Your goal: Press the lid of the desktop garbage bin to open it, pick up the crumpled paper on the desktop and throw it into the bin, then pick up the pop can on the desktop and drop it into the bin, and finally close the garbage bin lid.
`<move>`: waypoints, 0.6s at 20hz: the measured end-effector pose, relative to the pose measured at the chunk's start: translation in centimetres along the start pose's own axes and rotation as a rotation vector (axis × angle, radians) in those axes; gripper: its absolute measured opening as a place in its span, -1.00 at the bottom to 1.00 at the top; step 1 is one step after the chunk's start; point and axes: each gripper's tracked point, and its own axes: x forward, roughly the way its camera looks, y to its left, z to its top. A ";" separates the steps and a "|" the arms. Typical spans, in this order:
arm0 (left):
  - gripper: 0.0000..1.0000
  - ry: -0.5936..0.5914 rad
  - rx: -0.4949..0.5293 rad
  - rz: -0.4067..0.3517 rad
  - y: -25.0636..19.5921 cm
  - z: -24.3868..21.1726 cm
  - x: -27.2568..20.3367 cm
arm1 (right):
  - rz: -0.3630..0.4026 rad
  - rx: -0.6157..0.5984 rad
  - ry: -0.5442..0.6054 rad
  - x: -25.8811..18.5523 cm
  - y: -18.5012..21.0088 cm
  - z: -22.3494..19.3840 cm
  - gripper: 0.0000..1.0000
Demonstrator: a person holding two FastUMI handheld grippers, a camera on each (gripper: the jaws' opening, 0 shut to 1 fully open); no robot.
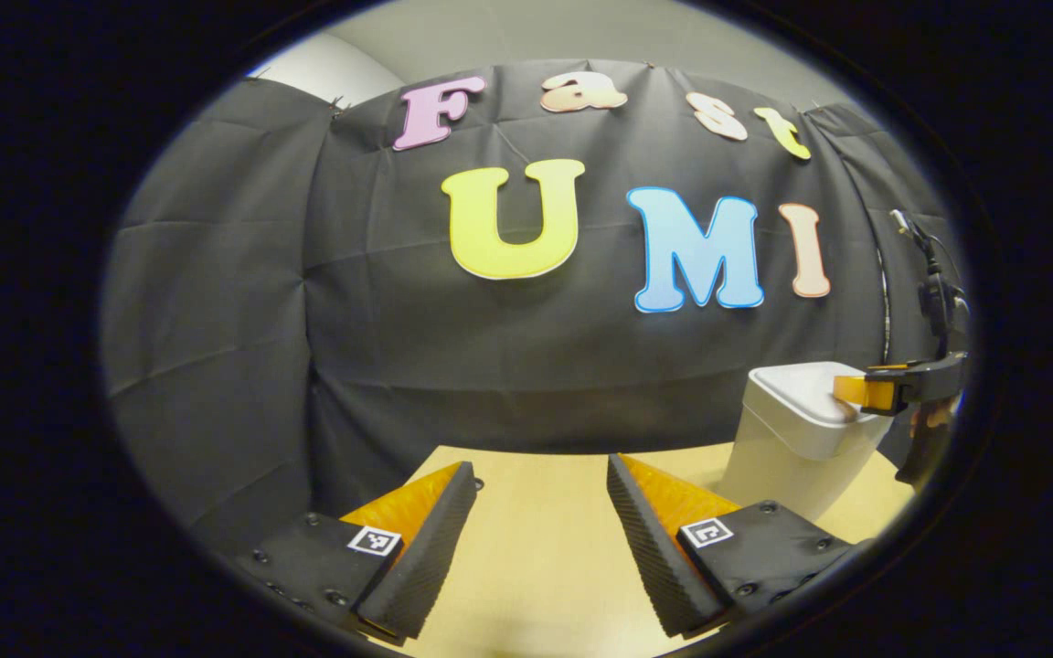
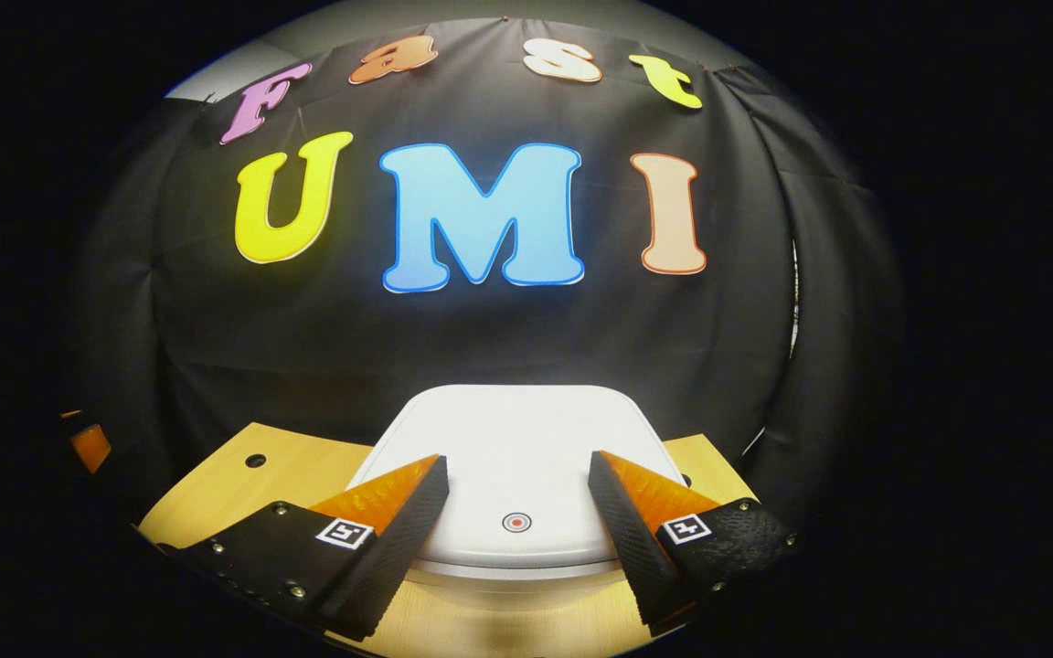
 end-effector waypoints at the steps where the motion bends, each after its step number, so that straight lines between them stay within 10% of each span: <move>1: 0.93 0.001 -0.001 0.002 0.1 0.0 -0.1 | -0.003 -0.002 -0.018 -0.1 0.0 -0.1 0.99; 7: 0.69 0.014 0.003 0.001 0.5 -0.9 -0.4 | -0.019 0.000 -0.096 -0.2 0.1 -0.4 0.99; 8: 1.00 0.015 0.003 0.001 0.5 -1.0 -0.3 | -0.023 0.002 -0.098 -0.2 0.0 -0.5 0.99; 12: 1.00 0.016 0.005 0.000 0.8 -1.1 -0.3 | -0.025 0.001 -0.110 -0.4 0.0 -0.6 0.99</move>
